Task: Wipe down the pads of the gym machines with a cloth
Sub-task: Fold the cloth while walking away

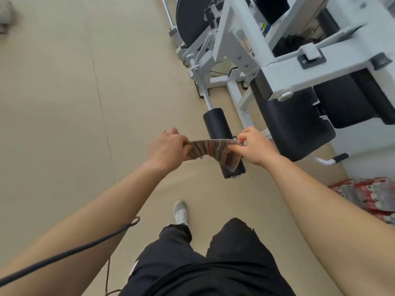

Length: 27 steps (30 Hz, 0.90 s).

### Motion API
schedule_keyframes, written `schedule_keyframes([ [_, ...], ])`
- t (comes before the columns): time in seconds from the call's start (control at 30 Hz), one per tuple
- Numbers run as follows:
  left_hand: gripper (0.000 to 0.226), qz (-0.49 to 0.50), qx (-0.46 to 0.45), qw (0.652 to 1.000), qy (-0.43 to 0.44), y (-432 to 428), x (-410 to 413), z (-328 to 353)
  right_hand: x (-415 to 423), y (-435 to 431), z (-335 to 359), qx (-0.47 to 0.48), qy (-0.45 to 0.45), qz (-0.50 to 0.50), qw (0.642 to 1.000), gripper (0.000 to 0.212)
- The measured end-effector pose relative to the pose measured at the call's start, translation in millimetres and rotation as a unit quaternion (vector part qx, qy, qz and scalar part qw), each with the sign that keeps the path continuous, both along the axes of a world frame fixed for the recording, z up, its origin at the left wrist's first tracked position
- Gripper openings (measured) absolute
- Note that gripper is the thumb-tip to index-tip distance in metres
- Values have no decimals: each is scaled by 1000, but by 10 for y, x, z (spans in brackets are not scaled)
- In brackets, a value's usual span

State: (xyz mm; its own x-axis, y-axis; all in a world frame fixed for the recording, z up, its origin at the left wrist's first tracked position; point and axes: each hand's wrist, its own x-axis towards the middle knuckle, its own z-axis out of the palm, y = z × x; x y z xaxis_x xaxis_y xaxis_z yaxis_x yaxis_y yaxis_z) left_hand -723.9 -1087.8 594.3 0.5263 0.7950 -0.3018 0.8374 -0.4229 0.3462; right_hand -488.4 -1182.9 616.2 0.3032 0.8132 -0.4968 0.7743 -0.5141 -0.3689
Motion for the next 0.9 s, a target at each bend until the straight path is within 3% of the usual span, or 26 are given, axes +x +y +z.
schedule_keyframes([
  [0.1,31,10,56,998,29,428,-302,-15,-206,353,65,20,67,-22,997,33],
  [0.23,21,105,14,994,-35,964,-623,-37,-322,839,116,55,154,-48,985,13],
  [0.37,19,215,-8,973,-79,1423,-863,53,-387,1391,129,92,303,-160,935,9],
  [0.43,22,303,-50,945,-112,1643,-892,125,-440,1705,145,105,374,-220,895,7],
  [0.53,27,453,-182,841,-233,1991,-778,238,-530,2208,180,118,450,-262,846,7],
  [0.6,35,498,-265,770,-298,2234,-634,340,-607,2533,238,127,450,-231,853,7],
  [0.67,40,502,-324,723,-347,2458,-465,427,-697,2815,287,136,435,-177,872,5],
  [0.73,37,491,-348,706,-373,2673,-282,473,-755,3080,319,153,422,-132,884,7],
  [0.9,32,469,-368,705,-384,3199,-58,505,-806,3666,319,188,363,-31,912,11],
])
